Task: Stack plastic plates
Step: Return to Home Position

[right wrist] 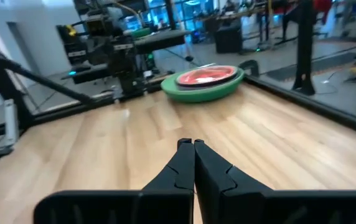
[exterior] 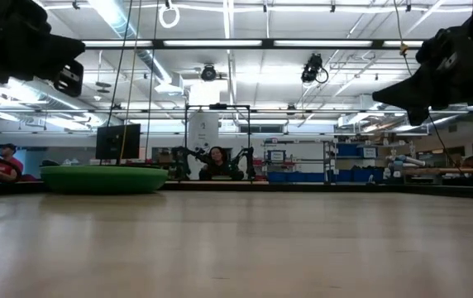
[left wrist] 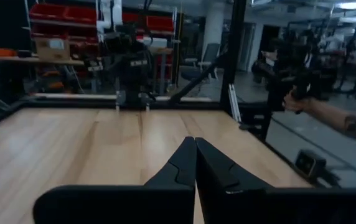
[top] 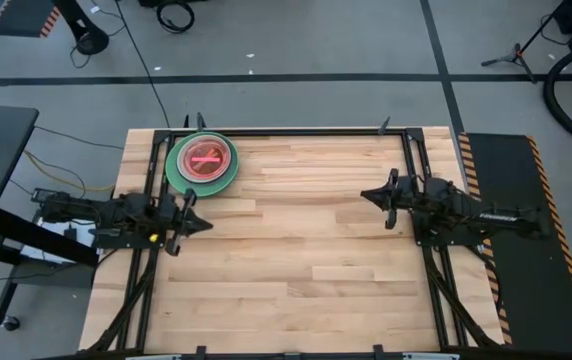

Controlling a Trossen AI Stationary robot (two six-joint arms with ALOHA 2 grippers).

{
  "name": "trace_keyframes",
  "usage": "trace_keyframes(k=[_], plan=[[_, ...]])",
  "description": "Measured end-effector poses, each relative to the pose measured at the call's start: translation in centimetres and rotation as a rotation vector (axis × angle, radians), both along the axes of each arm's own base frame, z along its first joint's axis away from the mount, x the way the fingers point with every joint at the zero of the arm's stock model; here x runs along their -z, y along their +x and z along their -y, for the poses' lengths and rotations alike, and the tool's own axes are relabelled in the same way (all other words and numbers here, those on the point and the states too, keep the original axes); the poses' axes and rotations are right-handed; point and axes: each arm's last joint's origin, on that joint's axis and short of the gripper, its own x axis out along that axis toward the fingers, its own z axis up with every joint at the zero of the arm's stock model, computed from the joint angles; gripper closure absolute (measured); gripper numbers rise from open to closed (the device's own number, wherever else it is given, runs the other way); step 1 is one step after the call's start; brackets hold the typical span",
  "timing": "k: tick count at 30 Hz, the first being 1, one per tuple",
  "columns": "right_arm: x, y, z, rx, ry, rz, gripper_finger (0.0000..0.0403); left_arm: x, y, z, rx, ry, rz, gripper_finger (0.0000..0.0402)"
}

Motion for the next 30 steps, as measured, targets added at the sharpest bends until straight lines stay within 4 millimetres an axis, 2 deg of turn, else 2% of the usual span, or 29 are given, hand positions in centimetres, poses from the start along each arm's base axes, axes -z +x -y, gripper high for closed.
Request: trace_keyframes(k=[4, 9, 14, 21, 24, 30], plan=[[-0.3, 0.3, -0.6, -0.039, 0.004, 0.025, 0.0394, 0.1, 0.0, 0.0, 0.009, 0.033, -0.002, 0.0393], [-1.5, 0.7, -1.9, -0.190, -0.107, 0.131, 0.0394, -0.7, -0.1, 0.0, 0.003, 0.037, 0.077, 0.0393], [-1.4, 0.6, -2.7, -0.266, -0.120, 0.123, 0.0394, -0.7, -0.1, 0.0, 0.002, 0.052, 0.053, 0.0393], [-1.0, -0.4, -2.6, -0.227, -0.077, 0.113, 0.0396, -0.4, -0.1, 0.0, 0.008, -0.006, 0.010, 0.0392], [-1.1, -0.4, -2.8, -0.267, -0.096, 0.122, 0.0394, -0.6, -0.1, 0.0, 0.009, -0.017, 0.027, 0.0392], [-0.7, -0.3, -2.9, -0.240, -0.093, 0.078, 0.0385, -0.8, -0.1, -0.2, -0.049, 0.053, 0.055, 0.0392]])
